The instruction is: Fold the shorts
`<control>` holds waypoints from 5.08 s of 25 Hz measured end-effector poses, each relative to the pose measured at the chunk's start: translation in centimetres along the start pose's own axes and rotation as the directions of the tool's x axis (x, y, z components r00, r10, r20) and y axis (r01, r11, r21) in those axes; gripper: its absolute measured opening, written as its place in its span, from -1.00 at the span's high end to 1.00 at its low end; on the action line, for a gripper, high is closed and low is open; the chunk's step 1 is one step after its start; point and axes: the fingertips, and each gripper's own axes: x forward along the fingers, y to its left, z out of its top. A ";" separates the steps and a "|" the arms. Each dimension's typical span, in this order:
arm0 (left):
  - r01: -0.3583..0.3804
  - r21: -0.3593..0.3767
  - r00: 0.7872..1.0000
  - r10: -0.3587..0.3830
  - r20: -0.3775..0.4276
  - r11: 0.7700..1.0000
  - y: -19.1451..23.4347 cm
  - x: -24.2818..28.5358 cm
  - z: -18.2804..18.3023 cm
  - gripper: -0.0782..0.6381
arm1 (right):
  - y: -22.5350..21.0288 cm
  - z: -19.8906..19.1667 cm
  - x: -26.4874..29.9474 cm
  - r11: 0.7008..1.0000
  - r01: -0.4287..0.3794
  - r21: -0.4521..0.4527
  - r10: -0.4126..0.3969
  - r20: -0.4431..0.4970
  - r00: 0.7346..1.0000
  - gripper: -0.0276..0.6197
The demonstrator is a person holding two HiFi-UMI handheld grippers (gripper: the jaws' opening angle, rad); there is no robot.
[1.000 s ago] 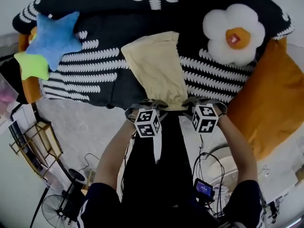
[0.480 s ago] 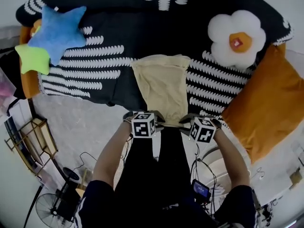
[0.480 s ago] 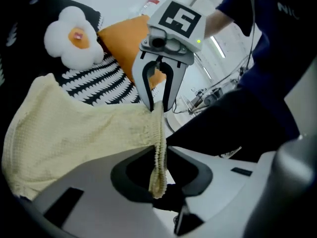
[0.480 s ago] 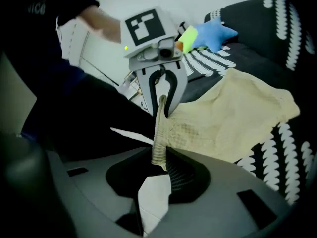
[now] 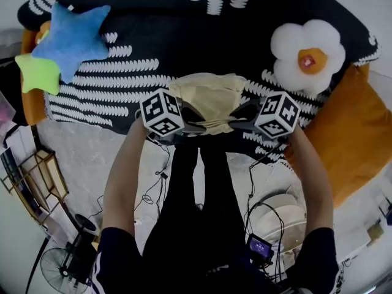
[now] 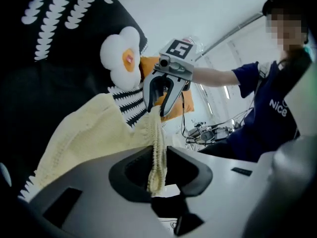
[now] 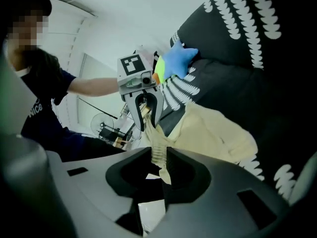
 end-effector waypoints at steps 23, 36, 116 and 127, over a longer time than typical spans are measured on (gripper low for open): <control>-0.739 -0.349 0.574 0.810 0.120 0.576 20.6 -11.3 -2.4 0.42 | -19.4 8.0 -2.1 0.865 0.353 0.356 -0.458 0.274 0.846 0.12; -0.555 -0.431 0.696 0.681 0.228 0.712 10.1 -5.1 -9.2 0.39 | -10.4 -1.3 -3.7 0.880 0.455 0.140 -0.475 0.301 0.827 0.48; -0.865 -0.182 0.142 0.576 0.805 0.468 -30.4 -29.9 6.9 -0.25 | 33.4 10.9 -18.1 0.216 0.865 0.453 -0.780 0.613 -0.126 -0.20; -0.918 -0.155 -0.021 0.344 0.939 0.366 -43.9 -37.4 11.1 -0.26 | 46.9 18.7 -25.0 0.120 0.891 0.438 -0.515 0.795 -0.321 -0.36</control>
